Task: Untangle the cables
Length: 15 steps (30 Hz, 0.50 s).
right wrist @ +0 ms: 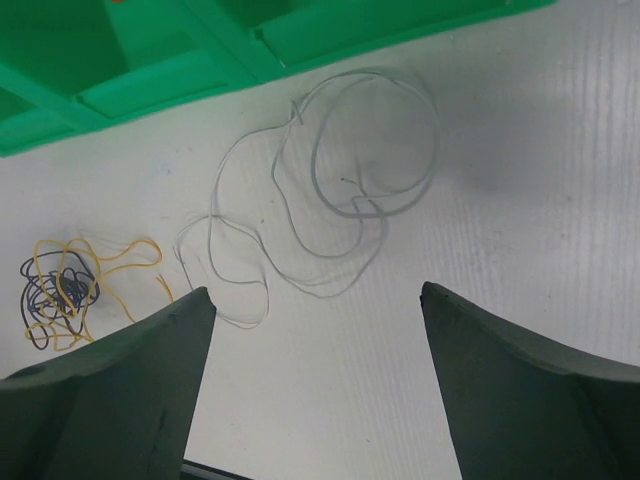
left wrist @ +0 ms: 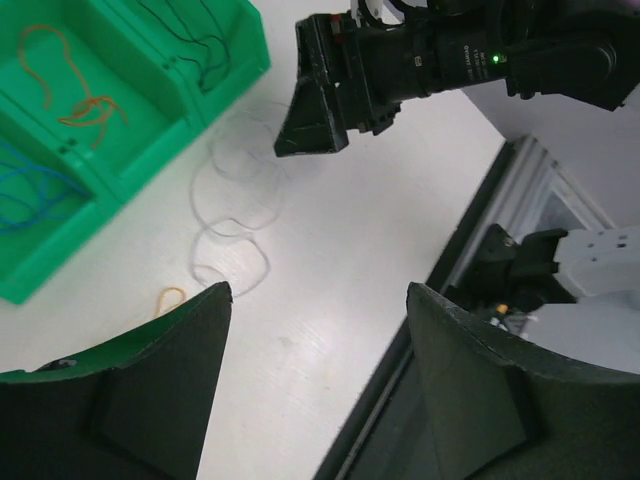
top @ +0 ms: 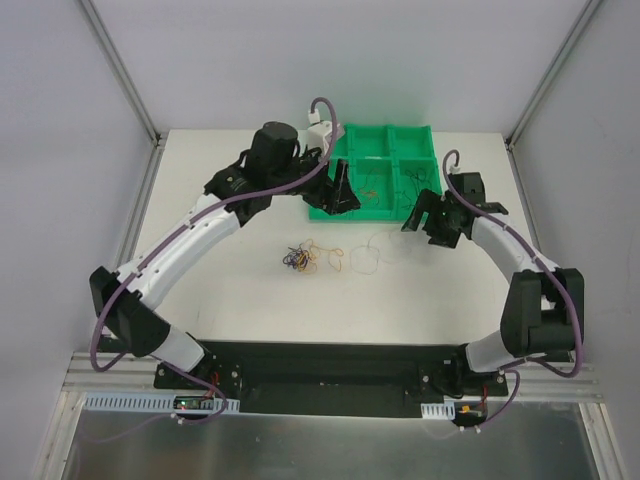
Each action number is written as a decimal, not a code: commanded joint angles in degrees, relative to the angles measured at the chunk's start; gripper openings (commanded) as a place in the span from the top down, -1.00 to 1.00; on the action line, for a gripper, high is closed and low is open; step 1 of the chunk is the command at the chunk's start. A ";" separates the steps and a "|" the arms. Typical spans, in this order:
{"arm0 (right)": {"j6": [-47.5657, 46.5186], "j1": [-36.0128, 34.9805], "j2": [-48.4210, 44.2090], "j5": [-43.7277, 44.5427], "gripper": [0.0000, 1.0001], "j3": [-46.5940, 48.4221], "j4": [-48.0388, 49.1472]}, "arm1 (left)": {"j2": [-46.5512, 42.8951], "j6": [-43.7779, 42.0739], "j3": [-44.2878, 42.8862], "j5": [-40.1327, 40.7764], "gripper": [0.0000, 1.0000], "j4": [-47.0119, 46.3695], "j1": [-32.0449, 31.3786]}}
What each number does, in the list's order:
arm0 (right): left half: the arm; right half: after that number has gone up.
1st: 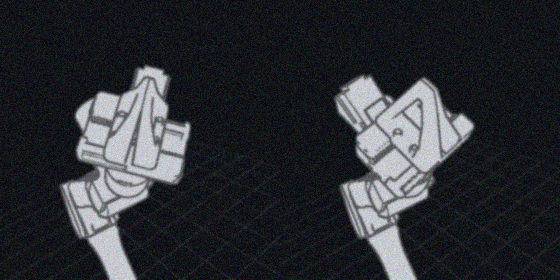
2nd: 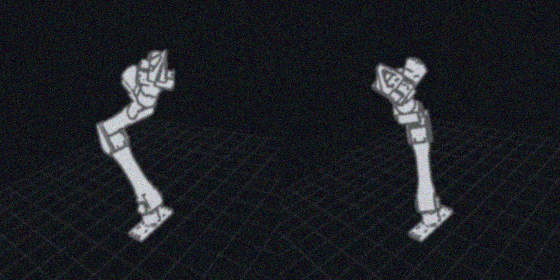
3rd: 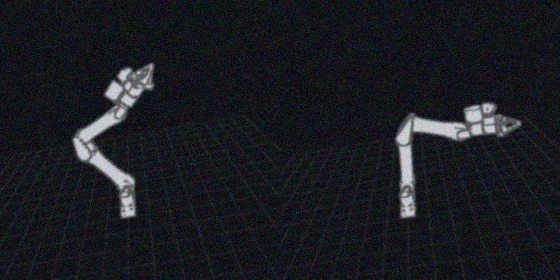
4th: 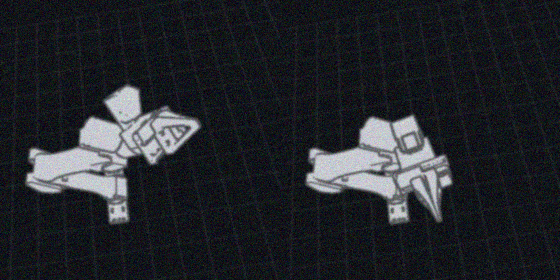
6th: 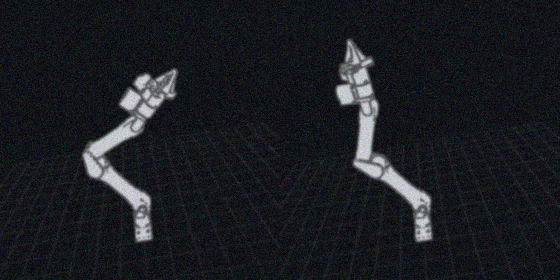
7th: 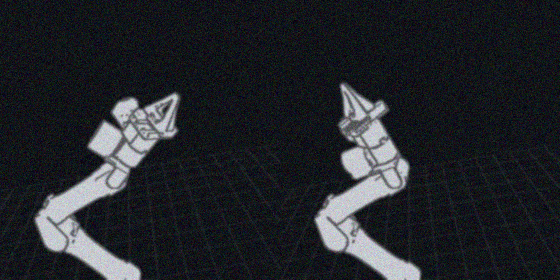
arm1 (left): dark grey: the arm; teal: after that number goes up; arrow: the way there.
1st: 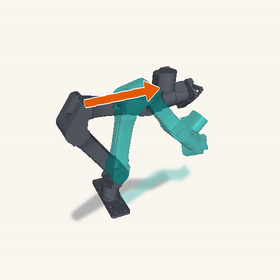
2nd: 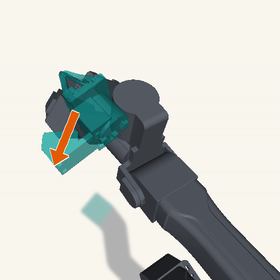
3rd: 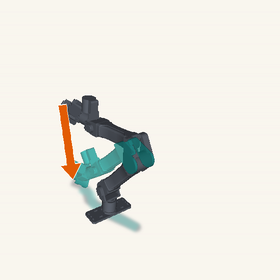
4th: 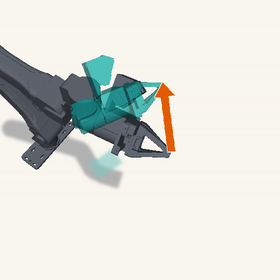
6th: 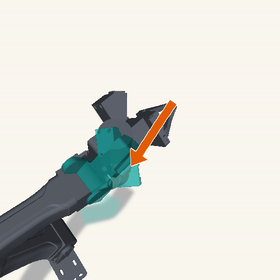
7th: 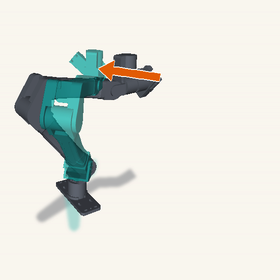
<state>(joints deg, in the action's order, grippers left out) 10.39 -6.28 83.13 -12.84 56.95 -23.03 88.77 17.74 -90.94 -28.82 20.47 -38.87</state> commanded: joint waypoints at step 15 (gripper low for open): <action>35.47 -2.50 2.30 4.75 -0.50 -13.34 15.89 | -13.36 -12.12 12.18 15.90 -0.38 0.54 -0.59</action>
<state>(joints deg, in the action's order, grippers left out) 34.57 -8.73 88.31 -10.90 46.96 -14.76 79.20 6.33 -78.87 -14.22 23.03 -38.70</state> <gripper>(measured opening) 0.753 0.692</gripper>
